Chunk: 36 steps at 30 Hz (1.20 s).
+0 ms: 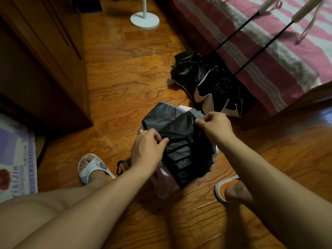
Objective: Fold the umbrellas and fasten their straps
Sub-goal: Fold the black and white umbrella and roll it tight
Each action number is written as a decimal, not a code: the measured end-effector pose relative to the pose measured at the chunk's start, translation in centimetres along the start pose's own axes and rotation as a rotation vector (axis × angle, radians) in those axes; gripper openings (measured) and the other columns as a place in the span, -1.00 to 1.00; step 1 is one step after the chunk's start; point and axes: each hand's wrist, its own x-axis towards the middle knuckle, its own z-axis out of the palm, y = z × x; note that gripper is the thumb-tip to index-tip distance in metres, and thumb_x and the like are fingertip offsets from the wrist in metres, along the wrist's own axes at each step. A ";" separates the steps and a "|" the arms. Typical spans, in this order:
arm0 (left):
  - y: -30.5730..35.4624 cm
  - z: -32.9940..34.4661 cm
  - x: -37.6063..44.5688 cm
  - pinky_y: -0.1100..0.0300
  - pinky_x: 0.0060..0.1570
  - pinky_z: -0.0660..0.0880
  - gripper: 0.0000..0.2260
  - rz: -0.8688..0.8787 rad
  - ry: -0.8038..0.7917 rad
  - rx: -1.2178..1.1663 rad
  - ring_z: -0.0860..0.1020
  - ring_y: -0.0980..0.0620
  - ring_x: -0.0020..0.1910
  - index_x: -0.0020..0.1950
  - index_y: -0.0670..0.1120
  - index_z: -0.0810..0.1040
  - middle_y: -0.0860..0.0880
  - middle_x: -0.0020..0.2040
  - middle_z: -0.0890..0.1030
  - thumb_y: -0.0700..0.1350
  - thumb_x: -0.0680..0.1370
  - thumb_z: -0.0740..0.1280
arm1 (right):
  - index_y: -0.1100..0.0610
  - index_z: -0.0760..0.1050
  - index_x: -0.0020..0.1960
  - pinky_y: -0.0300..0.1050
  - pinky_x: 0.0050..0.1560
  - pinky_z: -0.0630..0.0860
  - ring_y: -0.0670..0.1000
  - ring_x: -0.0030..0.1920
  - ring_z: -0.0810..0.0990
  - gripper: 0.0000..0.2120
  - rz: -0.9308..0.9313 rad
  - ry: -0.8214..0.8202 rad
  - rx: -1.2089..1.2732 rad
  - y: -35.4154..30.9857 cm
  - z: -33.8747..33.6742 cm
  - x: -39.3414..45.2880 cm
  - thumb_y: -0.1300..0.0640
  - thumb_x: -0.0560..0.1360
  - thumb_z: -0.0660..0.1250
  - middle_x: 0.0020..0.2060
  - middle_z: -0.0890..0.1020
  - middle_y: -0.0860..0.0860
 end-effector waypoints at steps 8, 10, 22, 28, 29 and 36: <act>1.4 0.0 0.4 -0.14 0.15 0.50 -0.78 -0.143 0.039 -0.284 0.51 -0.02 0.11 -0.12 0.18 0.46 0.13 -0.03 0.47 0.06 0.48 0.51 | 0.26 0.60 -0.06 -0.25 -0.43 0.52 -0.02 -0.46 0.65 -0.78 0.196 -0.173 0.629 -4.6 -1.6 0.4 0.08 0.60 0.41 -0.48 0.63 0.02; 1.6 -0.1 0.4 -0.17 0.15 0.50 -0.76 -0.160 0.045 -0.249 0.51 -0.07 0.14 -0.20 0.17 0.44 0.13 -0.05 0.47 0.04 0.49 0.51 | 0.28 0.58 -0.05 -0.32 -0.56 0.43 -0.08 -0.57 0.57 -0.80 0.254 -0.234 0.679 -5.1 -1.8 0.8 0.13 0.63 0.37 -0.54 0.60 0.01; 0.7 0.4 0.2 0.02 -0.09 0.53 -0.86 -0.082 0.136 -0.274 0.56 -0.02 -0.06 -0.15 0.05 0.53 0.06 -0.14 0.58 -0.10 0.54 0.46 | 0.23 0.69 -0.04 0.06 0.10 0.62 0.13 -0.04 0.71 -0.75 0.200 -0.209 0.415 -1.8 -2.6 1.8 0.02 0.49 0.51 -0.05 0.74 0.19; 0.5 0.5 -0.3 -0.07 0.12 0.52 -0.90 -0.064 0.078 -0.198 0.54 -0.06 0.14 -0.04 0.06 0.59 0.11 -0.05 0.59 -0.07 0.52 0.48 | 0.20 0.68 0.07 -0.05 -0.07 0.58 0.07 -0.08 0.72 -0.71 0.250 -0.229 0.462 -0.6 -2.2 0.4 -0.02 0.54 0.46 -0.06 0.74 0.14; 0.3 0.5 -0.3 -0.06 0.09 0.52 -0.90 -0.066 0.079 -0.170 0.54 -0.05 0.11 -0.04 0.05 0.59 0.09 -0.04 0.58 -0.09 0.52 0.48 | 0.20 0.68 0.08 -0.06 -0.07 0.58 0.06 -0.07 0.72 -0.71 0.252 -0.232 0.472 -0.4 -2.2 0.4 -0.02 0.54 0.45 -0.06 0.74 0.13; -0.1 0.3 -0.6 -0.05 0.06 0.50 -0.90 -0.004 0.083 -0.112 0.54 -0.04 0.03 -0.12 0.04 0.58 0.10 -0.12 0.55 -0.14 0.54 0.43 | 0.23 0.66 0.05 -0.25 -0.39 0.52 -0.10 -0.38 0.65 -0.83 0.277 -0.219 0.537 -1.5 -2.8 0.1 0.11 0.58 0.41 -0.20 0.69 0.09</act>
